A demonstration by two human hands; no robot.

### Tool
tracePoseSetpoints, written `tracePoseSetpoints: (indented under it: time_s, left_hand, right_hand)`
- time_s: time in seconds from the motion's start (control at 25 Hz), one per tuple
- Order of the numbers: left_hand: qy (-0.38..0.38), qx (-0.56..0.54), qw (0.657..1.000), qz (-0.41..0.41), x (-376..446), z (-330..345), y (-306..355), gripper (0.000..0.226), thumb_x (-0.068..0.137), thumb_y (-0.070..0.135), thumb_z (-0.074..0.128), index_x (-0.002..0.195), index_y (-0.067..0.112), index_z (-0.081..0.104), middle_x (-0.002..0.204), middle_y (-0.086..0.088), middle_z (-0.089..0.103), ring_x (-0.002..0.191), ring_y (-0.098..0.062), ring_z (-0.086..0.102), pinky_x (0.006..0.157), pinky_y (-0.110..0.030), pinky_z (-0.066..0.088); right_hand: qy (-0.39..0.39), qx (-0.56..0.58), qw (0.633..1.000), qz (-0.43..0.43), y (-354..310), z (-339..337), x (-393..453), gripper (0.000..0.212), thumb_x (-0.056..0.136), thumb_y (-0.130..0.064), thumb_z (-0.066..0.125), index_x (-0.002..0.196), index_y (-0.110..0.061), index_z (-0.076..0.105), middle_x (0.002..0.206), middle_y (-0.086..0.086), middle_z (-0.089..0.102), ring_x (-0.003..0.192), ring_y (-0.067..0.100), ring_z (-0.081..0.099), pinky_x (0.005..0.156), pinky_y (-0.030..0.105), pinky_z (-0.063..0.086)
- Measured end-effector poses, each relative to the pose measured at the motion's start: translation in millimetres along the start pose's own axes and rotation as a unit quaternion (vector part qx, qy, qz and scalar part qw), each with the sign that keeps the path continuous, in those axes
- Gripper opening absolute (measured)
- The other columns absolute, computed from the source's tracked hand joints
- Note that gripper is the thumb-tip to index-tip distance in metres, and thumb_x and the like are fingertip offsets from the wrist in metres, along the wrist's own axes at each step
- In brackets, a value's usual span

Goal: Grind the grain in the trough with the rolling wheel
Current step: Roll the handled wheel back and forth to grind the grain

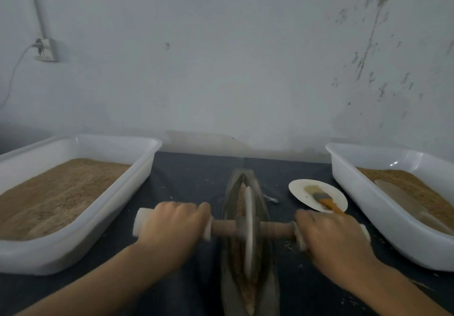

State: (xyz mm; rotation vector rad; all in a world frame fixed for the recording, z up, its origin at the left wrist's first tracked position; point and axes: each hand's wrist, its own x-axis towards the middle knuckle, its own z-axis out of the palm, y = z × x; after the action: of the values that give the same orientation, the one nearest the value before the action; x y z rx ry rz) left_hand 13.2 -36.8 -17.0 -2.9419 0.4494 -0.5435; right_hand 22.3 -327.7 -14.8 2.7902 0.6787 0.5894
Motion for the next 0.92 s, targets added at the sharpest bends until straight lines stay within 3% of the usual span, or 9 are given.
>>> tracePoseSetpoints:
  time_s: [0.08, 0.12, 0.2, 0.28, 0.36, 0.52, 0.72, 0.8, 0.92]
  left_hand:
    - [0.055, 0.054, 0.997, 0.032, -20, -7, 3, 0.068, 0.059, 0.042, 0.075, 0.08, 0.038, 0.011, 0.062, 0.013, 0.034, 0.053, -0.008, 0.038, 0.052, -0.028, 0.023]
    - [0.05, 0.068, 0.996, 0.034, -20, -7, 1, 0.067, 0.06, 0.042, 0.074, 0.079, 0.038, 0.01, 0.062, 0.012, 0.032, 0.053, -0.009, 0.036, 0.052, -0.028, 0.022]
    - [0.015, 0.037, 0.999, -0.012, -3, -3, 2, 0.046, 0.076, 0.039, 0.065, 0.08, 0.037, 0.019, 0.069, 0.012, 0.039, 0.059, -0.011, 0.039, 0.055, -0.03, 0.028]
    - [0.024, 0.033, 0.998, -0.05, 34, 3, 1, 0.028, 0.085, 0.036, 0.058, 0.083, 0.032, 0.03, 0.078, 0.009, 0.053, 0.065, -0.014, 0.048, 0.061, -0.031, 0.036]
    - [0.007, 0.032, 0.996, -0.087, 67, 11, -3, 0.022, 0.088, 0.034, 0.055, 0.085, 0.028, 0.035, 0.088, 0.006, 0.062, 0.073, -0.017, 0.056, 0.063, -0.032, 0.038]
    - [-0.021, 0.038, 0.996, -0.083, 71, 11, -4, 0.019, 0.089, 0.033, 0.055, 0.088, 0.026, 0.037, 0.091, 0.005, 0.061, 0.078, -0.019, 0.057, 0.064, -0.032, 0.035]
    - [-0.067, 0.052, 0.995, 0.05, 1, -16, -2, 0.038, 0.08, 0.039, 0.064, 0.085, 0.035, 0.026, 0.076, 0.01, 0.043, 0.062, -0.012, 0.035, 0.06, -0.032, 0.028]
    - [-0.064, 0.063, 0.994, 0.063, 4, -21, -1, 0.035, 0.079, 0.037, 0.064, 0.083, 0.035, 0.029, 0.07, 0.012, 0.035, 0.058, -0.011, 0.032, 0.057, -0.032, 0.027]
    - [-0.053, 0.042, 0.998, 0.013, 39, -11, 0, 0.02, 0.083, 0.034, 0.059, 0.081, 0.034, 0.039, 0.078, 0.009, 0.052, 0.064, -0.013, 0.044, 0.063, -0.032, 0.037]
  right_hand:
    - [0.066, 0.016, 0.997, -0.032, -1, -7, -21, 0.058, 0.023, -0.03, 0.087, 0.068, -0.028, 0.05, 0.051, -0.008, 0.047, 0.039, 0.006, 0.044, 0.04, 0.016, 0.019]
    - [0.071, 0.016, 0.997, -0.025, 0, -8, -21, 0.061, 0.016, -0.03, 0.087, 0.064, -0.028, 0.05, 0.048, -0.008, 0.045, 0.036, 0.005, 0.042, 0.039, 0.014, 0.016]
    - [0.033, 0.003, 0.999, -0.009, 0, -5, -6, 0.057, 0.029, -0.031, 0.09, 0.068, -0.028, 0.049, 0.052, -0.009, 0.05, 0.039, 0.006, 0.045, 0.036, 0.019, 0.026]
    - [0.027, -0.047, 0.998, 0.037, 5, 6, 32, 0.038, 0.064, -0.03, 0.081, 0.086, -0.025, 0.051, 0.072, -0.006, 0.06, 0.057, 0.011, 0.055, 0.048, 0.026, 0.037]
    - [0.028, -0.063, 0.994, 0.081, 8, 9, 71, 0.026, 0.082, -0.028, 0.067, 0.098, -0.021, 0.049, 0.088, -0.003, 0.063, 0.073, 0.016, 0.059, 0.057, 0.028, 0.035]
    - [0.01, -0.038, 0.996, 0.081, 8, 8, 76, 0.022, 0.085, -0.028, 0.064, 0.099, -0.021, 0.048, 0.089, -0.003, 0.061, 0.069, 0.016, 0.053, 0.058, 0.028, 0.033]
    - [-0.057, 0.049, 0.997, 0.028, 8, 1, -8, 0.042, 0.069, -0.043, 0.068, 0.071, -0.037, 0.026, 0.06, -0.014, 0.041, 0.05, 0.002, 0.037, 0.044, 0.023, 0.022]
    - [-0.114, 0.06, 0.991, 0.027, 12, 0, -12, 0.033, 0.072, -0.047, 0.061, 0.073, -0.039, 0.028, 0.065, -0.012, 0.046, 0.058, 0.003, 0.046, 0.049, 0.026, 0.036]
    - [-0.058, 0.026, 0.996, 0.059, 12, 12, 23, 0.022, 0.082, -0.039, 0.059, 0.083, -0.035, 0.037, 0.074, -0.007, 0.058, 0.067, 0.012, 0.057, 0.057, 0.031, 0.044]
